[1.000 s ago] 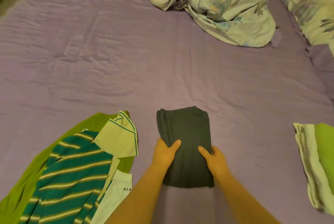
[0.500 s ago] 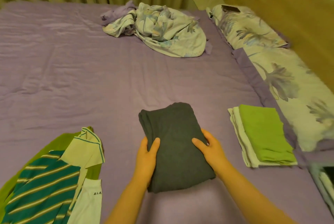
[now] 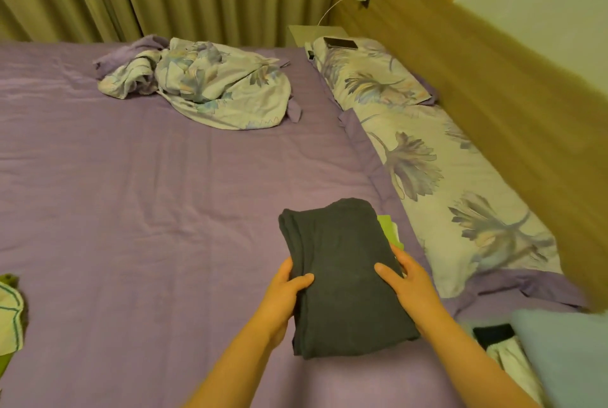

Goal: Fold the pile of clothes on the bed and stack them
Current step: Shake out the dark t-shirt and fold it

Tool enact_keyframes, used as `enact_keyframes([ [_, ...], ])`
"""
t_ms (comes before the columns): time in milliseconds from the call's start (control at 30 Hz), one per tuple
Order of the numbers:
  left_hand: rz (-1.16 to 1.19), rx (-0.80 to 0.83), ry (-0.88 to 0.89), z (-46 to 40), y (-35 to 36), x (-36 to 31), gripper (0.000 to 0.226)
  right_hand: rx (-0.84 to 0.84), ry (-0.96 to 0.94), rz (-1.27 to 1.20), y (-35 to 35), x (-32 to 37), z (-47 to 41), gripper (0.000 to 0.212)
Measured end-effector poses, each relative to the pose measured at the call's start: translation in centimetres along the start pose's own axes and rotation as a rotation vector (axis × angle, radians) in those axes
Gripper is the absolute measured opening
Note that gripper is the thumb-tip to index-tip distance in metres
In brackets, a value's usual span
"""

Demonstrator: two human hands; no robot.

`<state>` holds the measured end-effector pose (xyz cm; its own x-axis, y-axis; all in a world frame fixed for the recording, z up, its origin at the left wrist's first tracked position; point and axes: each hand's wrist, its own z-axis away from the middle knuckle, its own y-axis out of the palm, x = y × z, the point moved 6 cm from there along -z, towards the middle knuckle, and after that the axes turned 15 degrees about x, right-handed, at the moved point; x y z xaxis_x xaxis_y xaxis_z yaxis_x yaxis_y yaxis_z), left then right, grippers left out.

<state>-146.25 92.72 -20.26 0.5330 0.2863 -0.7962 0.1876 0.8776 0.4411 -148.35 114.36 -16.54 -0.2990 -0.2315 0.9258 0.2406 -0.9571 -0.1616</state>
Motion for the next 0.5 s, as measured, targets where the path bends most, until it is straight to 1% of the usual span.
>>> enact_keyframes([
  [133,-0.036,0.011,-0.025,-5.3,3.1,0.8,0.042,-0.019,-0.001,-0.022,-5.3,-2.2,-2.4,0.043],
  [267,-0.103,-0.018,-0.026,-8.9,4.0,1.4,0.046,-0.036,0.02,0.009,-7.8,-4.4,-4.9,0.043],
  [333,-0.188,-0.048,-0.064,-9.9,4.0,2.3,0.054,-0.053,0.054,0.056,-8.1,-6.0,-5.8,0.048],
  [400,-0.271,-0.071,-0.094,-10.3,3.7,3.8,0.066,-0.042,0.117,0.118,-7.7,-8.0,-6.0,0.052],
  [467,-0.324,-0.08,-0.075,-10.2,3.3,5.3,0.075,-0.076,0.167,0.198,-7.6,-10.2,-5.7,0.054],
  [500,-0.352,-0.091,-0.066,-10.0,3.1,6.0,0.074,-0.099,0.182,0.228,-7.7,-11.1,-5.5,0.054],
])
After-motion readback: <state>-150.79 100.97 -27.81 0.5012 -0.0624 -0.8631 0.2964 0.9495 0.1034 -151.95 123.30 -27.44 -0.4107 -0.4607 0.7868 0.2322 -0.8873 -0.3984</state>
